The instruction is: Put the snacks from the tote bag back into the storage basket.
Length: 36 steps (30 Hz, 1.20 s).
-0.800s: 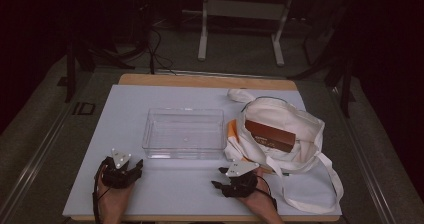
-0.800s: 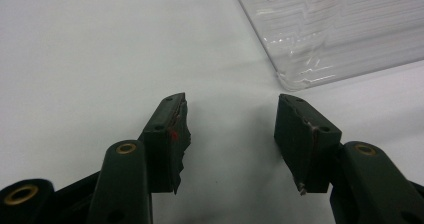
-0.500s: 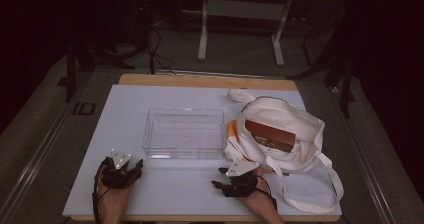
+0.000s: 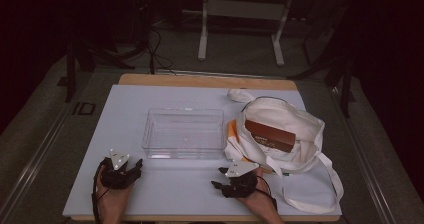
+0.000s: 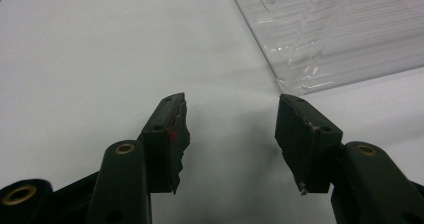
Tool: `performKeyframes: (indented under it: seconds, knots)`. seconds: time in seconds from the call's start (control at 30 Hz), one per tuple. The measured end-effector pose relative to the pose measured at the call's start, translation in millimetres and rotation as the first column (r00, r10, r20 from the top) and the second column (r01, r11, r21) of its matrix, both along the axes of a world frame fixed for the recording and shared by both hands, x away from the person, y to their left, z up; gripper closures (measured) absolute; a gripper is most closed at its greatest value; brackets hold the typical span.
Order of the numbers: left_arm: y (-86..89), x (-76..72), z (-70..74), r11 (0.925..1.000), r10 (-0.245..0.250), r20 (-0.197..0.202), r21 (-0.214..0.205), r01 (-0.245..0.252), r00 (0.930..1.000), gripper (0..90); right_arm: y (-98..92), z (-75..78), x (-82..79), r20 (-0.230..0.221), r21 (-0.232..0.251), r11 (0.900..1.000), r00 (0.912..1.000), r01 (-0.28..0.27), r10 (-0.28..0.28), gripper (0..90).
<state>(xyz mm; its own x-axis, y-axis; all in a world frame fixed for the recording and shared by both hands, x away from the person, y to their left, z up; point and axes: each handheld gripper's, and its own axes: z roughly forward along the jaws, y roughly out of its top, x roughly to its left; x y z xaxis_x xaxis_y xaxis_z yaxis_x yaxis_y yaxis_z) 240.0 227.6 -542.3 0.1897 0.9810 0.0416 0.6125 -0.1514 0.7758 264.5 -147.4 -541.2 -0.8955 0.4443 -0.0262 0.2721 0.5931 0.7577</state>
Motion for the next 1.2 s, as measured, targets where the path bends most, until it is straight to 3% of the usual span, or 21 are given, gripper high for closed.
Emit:
performKeyframes:
  seconds: [0.4, 1.2]
  knots:
    - [1.3, -0.4, 0.3, 1.0, 0.001, 0.006, -0.009, -0.001, 1.0, 46.3, 0.4, 1.1, -0.3, -0.007, -0.002, 1.0, 0.9999, -0.008, 0.008, 46.5]
    - [2.2, -1.0, 0.5, 0.9998, 0.003, 0.01, -0.019, -0.003, 0.9999, 46.9, -0.6, 21.2, -6.5, -0.006, -0.02, 0.9997, 0.9999, -0.011, 0.011, 46.5]
